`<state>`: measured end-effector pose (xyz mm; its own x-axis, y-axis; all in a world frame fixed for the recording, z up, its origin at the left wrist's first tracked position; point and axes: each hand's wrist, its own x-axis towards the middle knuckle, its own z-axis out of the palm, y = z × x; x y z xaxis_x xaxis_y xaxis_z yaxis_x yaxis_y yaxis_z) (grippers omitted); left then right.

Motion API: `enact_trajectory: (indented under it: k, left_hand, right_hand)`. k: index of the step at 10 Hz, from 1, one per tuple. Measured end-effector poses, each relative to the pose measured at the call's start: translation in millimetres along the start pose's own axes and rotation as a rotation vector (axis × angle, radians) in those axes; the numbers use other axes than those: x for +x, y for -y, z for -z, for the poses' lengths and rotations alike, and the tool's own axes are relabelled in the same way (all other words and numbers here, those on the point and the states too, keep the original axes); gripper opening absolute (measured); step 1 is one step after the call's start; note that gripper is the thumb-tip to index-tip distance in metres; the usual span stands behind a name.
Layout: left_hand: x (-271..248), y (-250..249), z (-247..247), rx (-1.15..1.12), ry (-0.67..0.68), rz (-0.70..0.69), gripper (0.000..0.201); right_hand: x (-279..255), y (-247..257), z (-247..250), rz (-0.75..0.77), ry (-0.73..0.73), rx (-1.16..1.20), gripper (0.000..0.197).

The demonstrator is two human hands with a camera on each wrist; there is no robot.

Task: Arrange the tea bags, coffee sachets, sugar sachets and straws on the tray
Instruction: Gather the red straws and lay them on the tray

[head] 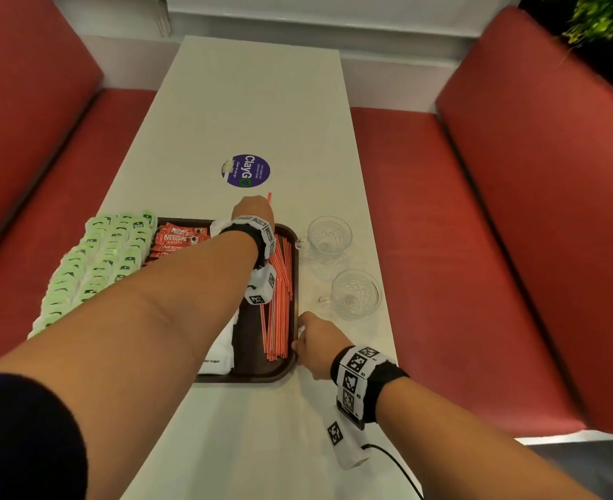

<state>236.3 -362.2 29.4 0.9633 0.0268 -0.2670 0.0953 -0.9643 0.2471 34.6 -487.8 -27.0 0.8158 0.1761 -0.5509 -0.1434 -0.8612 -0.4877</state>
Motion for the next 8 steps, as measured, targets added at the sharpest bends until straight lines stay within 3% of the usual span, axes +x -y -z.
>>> enact_trajectory:
  k: [3,4,5,6,7,8]
  left_hand:
    - [-11,10,-11,-0.004,0.055,-0.023,0.014]
    - [-24,18,-26,0.181,0.096,0.016,0.025]
    - [-48,27,-42,0.034,0.136,0.085,0.012]
    - [-62,26,-49,0.037,0.185,0.122,0.024]
    - [-70,25,-44,0.104,0.100,0.073,0.018]
    - [-67,24,-43,0.181,0.084,0.050,0.025]
  right_hand:
    - [0,-1,6,-0.048,0.019,0.188,0.029]
    - [0,-3,6,-0.043,0.032,0.192,0.027]
    - [-3,-3,5,-0.038,0.004,0.211,0.029]
    - [-3,-3,5,-0.035,0.006,0.222,0.026]
    - [-1,-5,6,-0.029,0.035,0.217,0.021]
    - [1,-5,5,-0.023,0.037,0.196,0.022]
